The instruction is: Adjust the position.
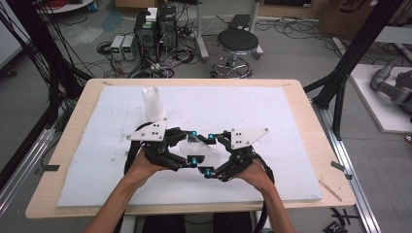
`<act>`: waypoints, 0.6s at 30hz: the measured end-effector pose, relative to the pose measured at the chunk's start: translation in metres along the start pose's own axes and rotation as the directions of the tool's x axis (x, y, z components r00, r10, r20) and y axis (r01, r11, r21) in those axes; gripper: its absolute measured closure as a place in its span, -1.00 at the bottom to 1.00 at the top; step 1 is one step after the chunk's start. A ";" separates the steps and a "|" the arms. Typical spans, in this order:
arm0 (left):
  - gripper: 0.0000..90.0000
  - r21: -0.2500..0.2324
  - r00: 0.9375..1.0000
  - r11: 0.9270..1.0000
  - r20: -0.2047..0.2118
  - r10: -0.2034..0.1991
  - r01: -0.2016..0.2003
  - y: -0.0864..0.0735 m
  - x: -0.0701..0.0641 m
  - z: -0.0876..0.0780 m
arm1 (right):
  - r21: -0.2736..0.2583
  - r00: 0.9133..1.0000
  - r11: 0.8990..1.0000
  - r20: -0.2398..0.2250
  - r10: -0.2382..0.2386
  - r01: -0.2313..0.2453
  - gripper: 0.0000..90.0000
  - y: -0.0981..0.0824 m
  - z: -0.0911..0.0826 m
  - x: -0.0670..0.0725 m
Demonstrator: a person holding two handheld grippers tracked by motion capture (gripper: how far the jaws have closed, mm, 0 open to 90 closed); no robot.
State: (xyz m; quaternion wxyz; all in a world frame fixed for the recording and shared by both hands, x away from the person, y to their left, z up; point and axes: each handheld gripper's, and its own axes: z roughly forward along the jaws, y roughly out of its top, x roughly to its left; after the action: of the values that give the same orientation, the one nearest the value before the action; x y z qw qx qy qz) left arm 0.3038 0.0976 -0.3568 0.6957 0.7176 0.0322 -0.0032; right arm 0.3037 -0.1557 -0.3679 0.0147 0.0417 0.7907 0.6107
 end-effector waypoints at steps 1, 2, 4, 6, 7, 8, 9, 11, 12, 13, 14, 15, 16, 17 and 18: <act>-0.13 0.001 1.000 1.000 0.004 -0.002 0.002 0.000 0.000 0.001 | 0.001 1.000 1.000 -0.003 -0.001 0.001 -0.67 0.000 0.001 0.000; -0.13 0.001 1.000 1.000 0.004 -0.002 0.002 0.000 0.000 0.001 | 0.001 1.000 1.000 -0.003 -0.001 0.001 -0.67 0.000 0.001 0.000; -0.13 0.000 1.000 1.000 0.004 -0.001 0.001 0.000 0.000 0.001 | 0.002 1.000 1.000 -0.001 -0.008 0.008 -0.66 0.000 0.001 0.001; -0.13 -0.002 1.000 1.000 0.004 -0.001 0.001 0.000 0.000 0.001 | 0.004 1.000 1.000 -0.002 -0.006 0.006 -0.65 0.000 0.002 0.001; -0.13 -0.002 1.000 1.000 0.000 0.000 0.000 0.000 0.000 0.001 | 0.007 1.000 1.000 -0.003 -0.004 0.004 -0.64 0.000 0.003 0.001; -0.13 -0.004 1.000 1.000 -0.002 0.001 -0.001 0.000 0.000 0.001 | 0.011 1.000 1.000 -0.004 -0.007 0.007 -0.61 0.000 0.003 0.002; -0.13 -0.008 1.000 1.000 0.000 0.001 -0.001 0.001 0.000 0.000 | 0.011 1.000 1.000 -0.008 -0.017 0.017 -0.48 -0.001 0.003 0.002; -0.13 -0.003 1.000 1.000 -0.003 0.004 -0.004 0.001 0.000 0.000 | 0.012 1.000 1.000 -0.012 -0.025 0.025 -0.38 -0.001 0.003 0.002; -0.13 -0.003 1.000 1.000 -0.003 0.004 -0.004 0.001 0.000 0.000 | 0.009 0.999 0.999 -0.013 -0.034 0.034 -0.36 -0.001 0.004 0.002; -0.13 -0.001 1.000 1.000 -0.003 0.006 -0.006 0.001 0.000 0.000 | 0.014 1.000 0.999 -0.011 -0.029 0.029 -0.34 -0.001 0.004 0.003; -0.13 -0.001 1.000 1.000 -0.003 0.006 -0.006 0.001 0.000 0.000 | 0.013 0.999 0.999 -0.011 -0.039 0.039 -0.33 -0.001 0.004 0.002; -0.13 0.000 1.000 1.000 -0.003 0.005 -0.005 0.000 0.000 0.000 | 0.013 0.999 0.999 -0.012 -0.037 0.037 -0.32 -0.001 0.004 0.002; -0.13 0.000 1.000 1.000 -0.003 0.005 -0.005 0.000 0.000 0.000 | 0.014 0.999 0.999 -0.014 -0.039 0.039 -0.31 -0.001 0.004 0.002; -0.14 0.003 1.000 1.000 -0.008 0.008 -0.008 0.000 -0.001 0.000 | 0.018 0.999 0.999 -0.015 -0.032 0.032 -0.30 -0.001 0.004 0.003; -0.19 0.003 1.000 1.000 -0.008 0.008 -0.008 0.000 -0.001 0.000 | 0.018 0.999 0.999 -0.015 -0.032 0.032 -0.30 -0.001 0.004 0.003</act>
State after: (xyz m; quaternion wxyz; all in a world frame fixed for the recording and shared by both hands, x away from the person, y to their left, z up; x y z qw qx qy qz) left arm 0.3032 0.0979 -0.3564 0.6946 0.7187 0.0320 0.0025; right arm 0.3011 -0.1520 -0.3702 0.0185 0.0247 0.7969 0.6034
